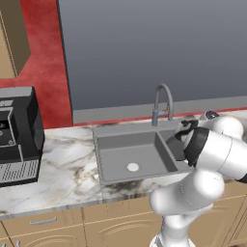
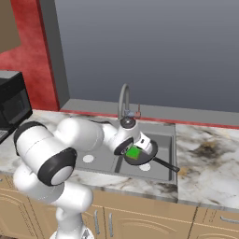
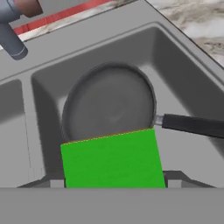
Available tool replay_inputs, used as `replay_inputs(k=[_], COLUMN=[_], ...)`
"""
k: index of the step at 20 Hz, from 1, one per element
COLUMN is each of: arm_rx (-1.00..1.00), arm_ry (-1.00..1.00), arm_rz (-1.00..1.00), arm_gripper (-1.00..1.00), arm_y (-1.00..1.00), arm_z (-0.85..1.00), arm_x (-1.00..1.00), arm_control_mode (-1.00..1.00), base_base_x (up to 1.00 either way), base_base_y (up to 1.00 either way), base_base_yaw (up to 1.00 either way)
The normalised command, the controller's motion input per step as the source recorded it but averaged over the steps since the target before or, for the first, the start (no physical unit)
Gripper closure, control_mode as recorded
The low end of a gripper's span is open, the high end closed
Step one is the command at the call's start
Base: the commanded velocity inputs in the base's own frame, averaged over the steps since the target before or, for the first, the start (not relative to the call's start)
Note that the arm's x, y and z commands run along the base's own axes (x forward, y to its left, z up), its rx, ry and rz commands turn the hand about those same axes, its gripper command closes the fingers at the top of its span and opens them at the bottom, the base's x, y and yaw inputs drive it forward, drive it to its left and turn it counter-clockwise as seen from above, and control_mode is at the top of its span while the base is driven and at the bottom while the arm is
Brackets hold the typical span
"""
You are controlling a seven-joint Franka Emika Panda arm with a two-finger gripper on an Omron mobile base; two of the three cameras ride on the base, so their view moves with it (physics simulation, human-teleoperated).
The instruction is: Pick the pan and sponge and place them into the sink. Then turn on the water.
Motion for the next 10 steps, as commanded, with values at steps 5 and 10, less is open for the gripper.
replay_inputs(k=[5,10], arm_rx=[0.02,0.03], arm_ry=[0.0,0.0], arm_rz=[0.08,0.08], arm_gripper=[1.0,1.0], arm_y=[-0.36,-0.29], arm_z=[0.0,0.0], arm_x=[0.01,0.14], arm_control_mode=[-1.0,-1.0], base_base_x=[0.0,0.0], base_base_y=[0.0,0.0], base_base_yaw=[0.0,0.0])
